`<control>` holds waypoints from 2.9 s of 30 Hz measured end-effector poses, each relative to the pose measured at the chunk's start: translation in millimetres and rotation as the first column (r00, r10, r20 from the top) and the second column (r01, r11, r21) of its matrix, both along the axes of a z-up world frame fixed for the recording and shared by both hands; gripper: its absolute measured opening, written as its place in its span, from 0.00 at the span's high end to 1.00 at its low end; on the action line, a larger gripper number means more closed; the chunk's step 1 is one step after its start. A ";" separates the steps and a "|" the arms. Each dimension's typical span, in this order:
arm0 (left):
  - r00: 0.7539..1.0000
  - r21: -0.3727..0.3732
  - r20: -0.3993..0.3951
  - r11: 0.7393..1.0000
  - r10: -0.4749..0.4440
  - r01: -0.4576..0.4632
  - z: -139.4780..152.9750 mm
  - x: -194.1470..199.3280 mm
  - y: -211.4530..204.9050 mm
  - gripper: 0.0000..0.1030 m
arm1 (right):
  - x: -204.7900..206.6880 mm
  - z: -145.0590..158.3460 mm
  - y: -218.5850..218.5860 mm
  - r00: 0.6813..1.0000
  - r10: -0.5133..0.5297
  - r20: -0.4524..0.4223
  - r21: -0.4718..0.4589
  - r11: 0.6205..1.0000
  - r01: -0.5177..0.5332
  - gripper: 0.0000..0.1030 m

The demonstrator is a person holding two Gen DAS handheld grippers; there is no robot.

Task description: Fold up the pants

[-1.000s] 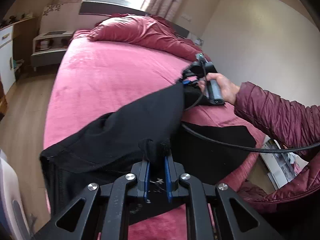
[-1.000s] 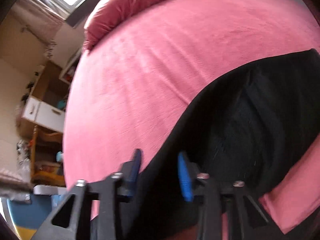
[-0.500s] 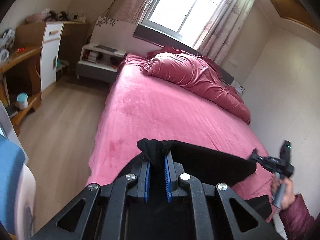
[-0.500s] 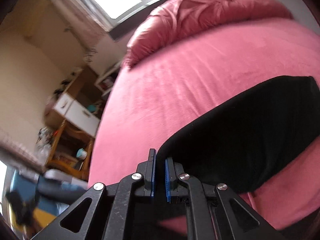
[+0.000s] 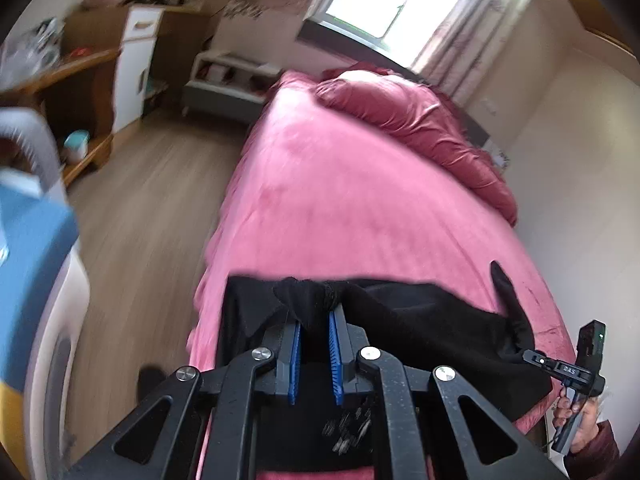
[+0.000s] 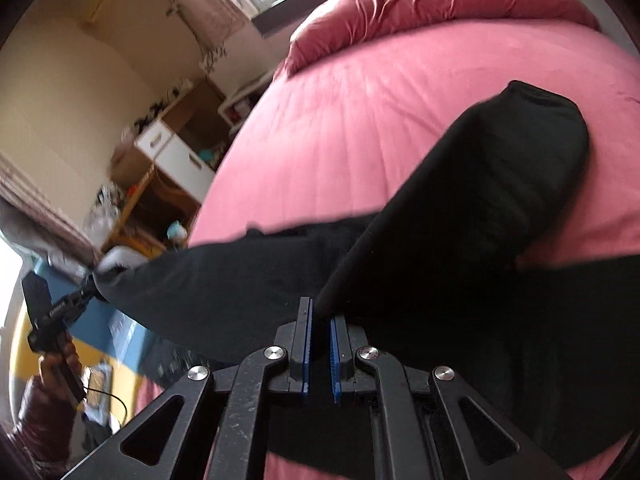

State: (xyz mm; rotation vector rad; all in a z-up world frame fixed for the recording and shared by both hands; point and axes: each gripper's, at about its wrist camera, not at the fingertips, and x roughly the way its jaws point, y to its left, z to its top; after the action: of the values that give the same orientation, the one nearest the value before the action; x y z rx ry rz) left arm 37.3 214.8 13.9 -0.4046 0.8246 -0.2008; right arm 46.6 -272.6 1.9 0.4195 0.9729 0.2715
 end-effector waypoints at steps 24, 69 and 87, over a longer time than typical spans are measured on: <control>0.931 -0.171 -0.334 0.962 0.146 -0.212 -85.3 -49.1 34.6 0.62 | -40.1 -54.2 8.5 0.990 0.038 -0.132 -0.141 0.988 -0.057 0.93; 0.974 0.093 -0.197 0.992 0.107 -0.090 -68.7 -53.6 -5.8 0.75 | 115.8 -28.2 336.2 0.684 0.723 -0.098 -0.421 0.592 -0.687 0.41; 0.974 0.119 -0.181 0.986 0.139 -0.118 -72.3 -42.7 5.2 0.92 | 161.7 -64.2 348.5 0.790 0.605 -0.105 -0.592 0.600 -0.538 1.00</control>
State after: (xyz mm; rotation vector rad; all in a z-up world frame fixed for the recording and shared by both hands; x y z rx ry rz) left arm -5.5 220.0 -58.4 -0.3776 0.9876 0.0036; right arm 208.3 75.9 -62.3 -0.5213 1.0086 0.5443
